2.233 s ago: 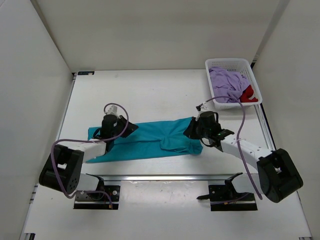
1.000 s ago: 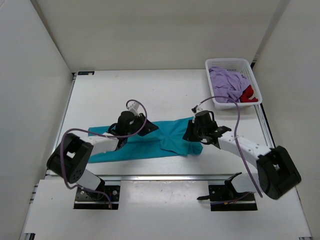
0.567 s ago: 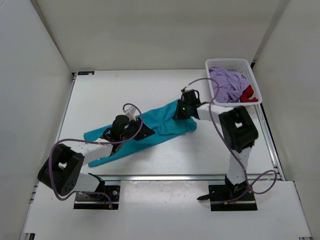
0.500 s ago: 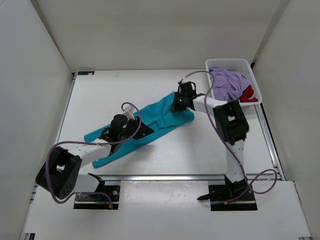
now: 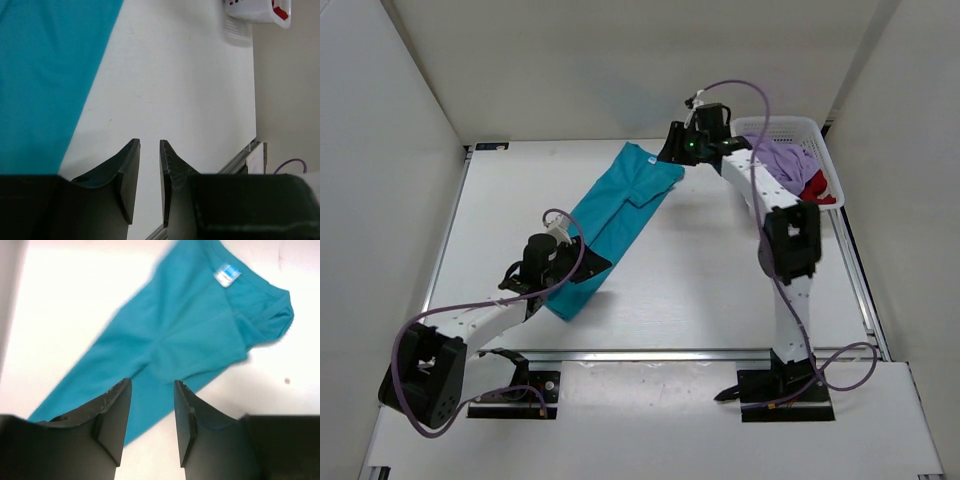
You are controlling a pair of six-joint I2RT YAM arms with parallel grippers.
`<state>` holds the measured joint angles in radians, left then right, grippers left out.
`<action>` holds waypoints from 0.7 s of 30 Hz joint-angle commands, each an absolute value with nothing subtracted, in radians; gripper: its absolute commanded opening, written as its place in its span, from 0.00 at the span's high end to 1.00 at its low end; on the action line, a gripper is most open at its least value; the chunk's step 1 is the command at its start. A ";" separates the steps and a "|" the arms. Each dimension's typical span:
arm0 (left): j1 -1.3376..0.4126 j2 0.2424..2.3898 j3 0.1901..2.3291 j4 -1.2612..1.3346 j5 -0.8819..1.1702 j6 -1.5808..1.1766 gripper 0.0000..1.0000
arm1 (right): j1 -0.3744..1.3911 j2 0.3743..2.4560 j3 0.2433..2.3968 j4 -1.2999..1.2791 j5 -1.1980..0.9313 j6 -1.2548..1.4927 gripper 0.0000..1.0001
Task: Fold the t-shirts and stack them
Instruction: Rotate the tshirt 90 degrees
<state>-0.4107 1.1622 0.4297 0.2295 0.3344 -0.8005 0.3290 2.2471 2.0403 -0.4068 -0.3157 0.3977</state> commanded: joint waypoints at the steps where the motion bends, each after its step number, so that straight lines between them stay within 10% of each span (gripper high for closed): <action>1: -0.361 1.109 0.403 0.204 0.357 -0.787 0.66 | 0.389 1.960 1.828 -0.320 -0.313 0.353 0.62; 8: -0.255 1.014 0.380 0.198 0.469 -0.808 0.65 | 0.609 1.674 1.070 0.084 -0.313 0.517 0.67; 21: -0.229 0.968 0.390 0.146 0.463 -0.764 0.62 | 0.750 1.972 1.107 0.170 -0.336 0.630 0.62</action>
